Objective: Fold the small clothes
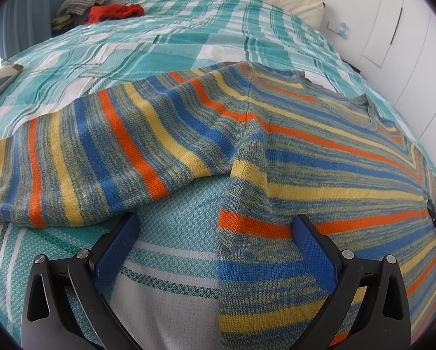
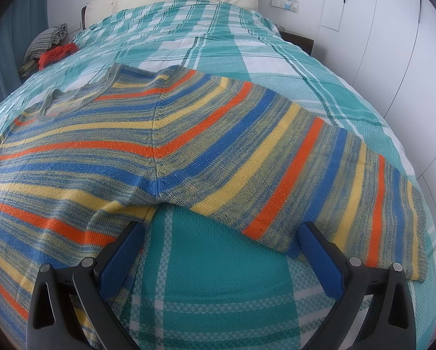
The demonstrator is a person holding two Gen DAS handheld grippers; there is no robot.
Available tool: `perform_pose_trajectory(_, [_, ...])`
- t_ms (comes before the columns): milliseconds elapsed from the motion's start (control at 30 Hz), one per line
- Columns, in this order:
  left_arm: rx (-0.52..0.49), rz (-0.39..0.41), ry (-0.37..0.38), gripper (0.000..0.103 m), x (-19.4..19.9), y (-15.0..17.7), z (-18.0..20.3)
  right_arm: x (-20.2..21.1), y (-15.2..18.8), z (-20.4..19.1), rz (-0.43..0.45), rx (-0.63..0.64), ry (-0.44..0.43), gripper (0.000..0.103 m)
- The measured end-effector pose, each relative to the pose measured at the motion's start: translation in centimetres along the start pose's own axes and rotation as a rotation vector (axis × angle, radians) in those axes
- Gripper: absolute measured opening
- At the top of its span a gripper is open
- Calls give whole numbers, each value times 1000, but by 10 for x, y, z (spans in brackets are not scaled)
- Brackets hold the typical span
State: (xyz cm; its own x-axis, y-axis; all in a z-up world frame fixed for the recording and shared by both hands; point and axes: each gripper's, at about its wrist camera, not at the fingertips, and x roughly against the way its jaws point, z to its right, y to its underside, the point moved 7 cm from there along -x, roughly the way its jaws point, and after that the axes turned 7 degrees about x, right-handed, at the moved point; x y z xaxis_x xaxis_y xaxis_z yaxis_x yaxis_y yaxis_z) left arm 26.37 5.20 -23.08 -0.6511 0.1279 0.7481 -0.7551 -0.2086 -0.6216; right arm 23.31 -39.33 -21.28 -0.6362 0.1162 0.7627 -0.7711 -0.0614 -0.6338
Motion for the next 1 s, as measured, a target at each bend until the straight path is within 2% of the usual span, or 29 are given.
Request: perform_pose_trajectory(1000, [-3,-4,-7,103,-2,0,0,0,0,0,0,0,0,103])
